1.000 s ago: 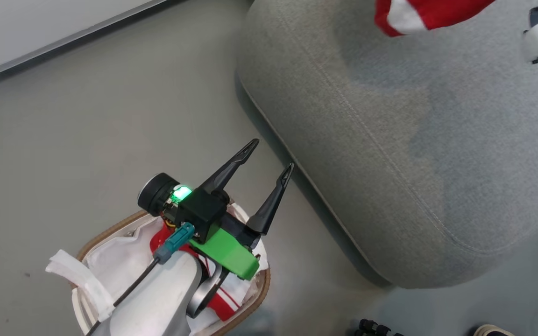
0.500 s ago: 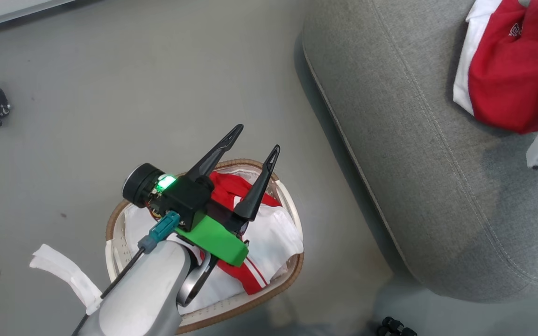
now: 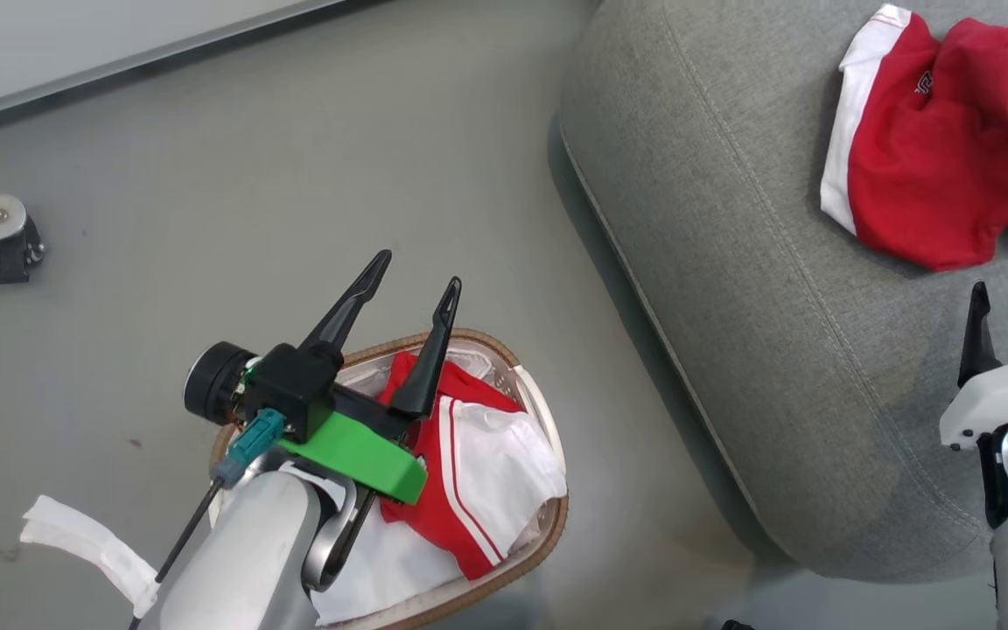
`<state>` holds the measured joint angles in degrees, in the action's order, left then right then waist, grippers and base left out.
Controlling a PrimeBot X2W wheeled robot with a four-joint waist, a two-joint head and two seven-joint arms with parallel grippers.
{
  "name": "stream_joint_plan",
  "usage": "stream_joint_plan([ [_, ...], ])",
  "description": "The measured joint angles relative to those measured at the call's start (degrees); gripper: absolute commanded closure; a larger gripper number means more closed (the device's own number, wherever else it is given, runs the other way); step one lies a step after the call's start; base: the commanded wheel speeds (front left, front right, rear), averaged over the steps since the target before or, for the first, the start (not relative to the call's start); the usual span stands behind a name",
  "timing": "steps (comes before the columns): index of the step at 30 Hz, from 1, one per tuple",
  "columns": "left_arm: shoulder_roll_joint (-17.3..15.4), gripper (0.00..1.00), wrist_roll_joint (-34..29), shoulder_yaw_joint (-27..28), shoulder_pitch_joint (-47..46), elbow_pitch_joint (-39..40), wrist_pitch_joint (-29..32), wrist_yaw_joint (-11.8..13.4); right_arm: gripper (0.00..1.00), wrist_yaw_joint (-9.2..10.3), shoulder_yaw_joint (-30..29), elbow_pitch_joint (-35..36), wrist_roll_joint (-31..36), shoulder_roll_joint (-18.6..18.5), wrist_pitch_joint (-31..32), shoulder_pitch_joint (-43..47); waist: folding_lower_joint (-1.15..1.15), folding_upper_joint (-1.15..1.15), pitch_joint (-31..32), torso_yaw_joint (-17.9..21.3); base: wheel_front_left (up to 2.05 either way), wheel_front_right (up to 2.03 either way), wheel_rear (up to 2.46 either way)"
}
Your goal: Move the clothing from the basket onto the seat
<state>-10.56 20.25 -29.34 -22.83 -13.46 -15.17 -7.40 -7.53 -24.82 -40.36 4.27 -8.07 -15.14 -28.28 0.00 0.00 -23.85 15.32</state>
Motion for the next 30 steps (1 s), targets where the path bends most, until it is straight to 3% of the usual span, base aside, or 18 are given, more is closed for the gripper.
stream_joint_plan([
  [8, 1.8, 0.00, -1.9, 6.2, 3.6, -1.4, 0.0, 0.0, 0.00, 0.00, 7.7, 6.9, -5.4, 2.0, 0.0, 4.5, 0.00, 0.00, 3.5, -1.5, 0.00, 0.00, 0.00],
  [20, 5.4, 0.00, -6.3, 17.1, 7.9, -3.8, 0.0, 0.0, 0.00, 0.00, 18.2, 14.4, -10.1, 4.7, 0.0, 6.5, 0.00, 0.00, 6.7, -8.9, 0.00, 0.00, 0.00],
  [30, 7.1, 0.00, -8.7, 25.0, 11.9, -5.8, 0.0, 0.0, 0.00, 0.00, 21.7, 15.9, -12.7, 5.2, 0.0, 9.1, 0.00, 0.00, 9.9, -14.1, 0.00, 0.00, 0.00],
])
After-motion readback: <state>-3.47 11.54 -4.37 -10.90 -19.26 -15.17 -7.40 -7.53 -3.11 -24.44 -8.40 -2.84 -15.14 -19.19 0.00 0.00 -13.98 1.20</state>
